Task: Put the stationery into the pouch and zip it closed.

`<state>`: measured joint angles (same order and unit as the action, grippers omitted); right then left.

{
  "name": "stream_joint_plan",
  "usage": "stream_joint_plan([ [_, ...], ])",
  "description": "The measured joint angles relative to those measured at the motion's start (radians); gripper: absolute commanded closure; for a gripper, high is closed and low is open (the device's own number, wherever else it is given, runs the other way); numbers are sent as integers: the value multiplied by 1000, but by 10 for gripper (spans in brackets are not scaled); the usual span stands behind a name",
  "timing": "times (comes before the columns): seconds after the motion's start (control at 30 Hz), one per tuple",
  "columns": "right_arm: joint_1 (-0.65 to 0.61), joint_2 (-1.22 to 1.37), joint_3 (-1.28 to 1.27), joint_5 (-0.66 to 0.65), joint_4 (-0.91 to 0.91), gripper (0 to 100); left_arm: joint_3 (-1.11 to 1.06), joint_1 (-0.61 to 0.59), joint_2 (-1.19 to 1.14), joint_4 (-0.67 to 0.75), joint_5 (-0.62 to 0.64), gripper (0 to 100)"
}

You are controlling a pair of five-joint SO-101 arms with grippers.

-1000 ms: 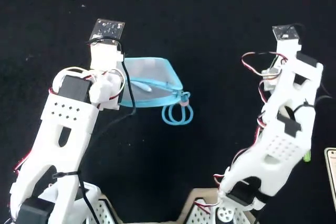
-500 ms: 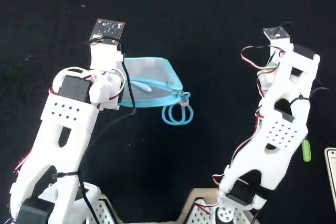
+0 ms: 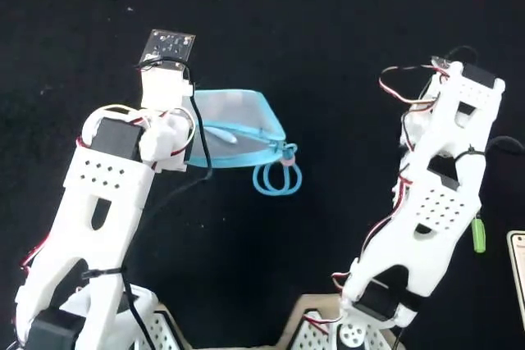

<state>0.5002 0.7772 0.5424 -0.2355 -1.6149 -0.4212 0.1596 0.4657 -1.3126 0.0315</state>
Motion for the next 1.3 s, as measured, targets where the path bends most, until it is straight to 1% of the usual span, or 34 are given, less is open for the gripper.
stream_joint_plan([
  [0.07, 18, -3, -34, -18, 15, 988, 0, 0, 0, 0, 0, 970],
  [0.17, 43, -43, -152, -38, 75, 988, 0, 0, 0, 0, 0, 970],
  [0.3, 71, -157, -338, -48, 207, 988, 0, 0, 0, 0, 0, 970],
  [0.43, 83, -279, -522, -91, 284, 985, 0, 0, 0, 0, 0, 970],
  [0.53, 83, -348, -589, -124, 311, 972, 0, 0, 0, 0, 0, 970],
  [0.67, 81, -385, -591, -132, 321, 892, 0, 0, 0, 0, 0, 970],
  [0.73, 81, -385, -591, -132, 319, 868, 0, 0, 0, 0, 0, 970],
  [0.87, 69, -385, -588, -135, 319, 864, 0, 0, 0, 0, 0, 970],
  [0.97, 64, -339, -542, -135, 319, 861, 0, 0, 0, 0, 0, 970],
  [1.17, 63, -180, -373, -137, 296, 878, 0, 0, 0, 0, 0, 970],
  [1.2, 63, -160, -342, -137, 273, 904, 0, 0, 0, 0, 0, 970],
  [1.27, 64, -127, -284, -137, 221, 989, 0, 0, 0, 0, 0, 970],
  [1.3, 64, -115, -261, -137, 199, 986, 0, 0, 0, 0, 0, 970],
])
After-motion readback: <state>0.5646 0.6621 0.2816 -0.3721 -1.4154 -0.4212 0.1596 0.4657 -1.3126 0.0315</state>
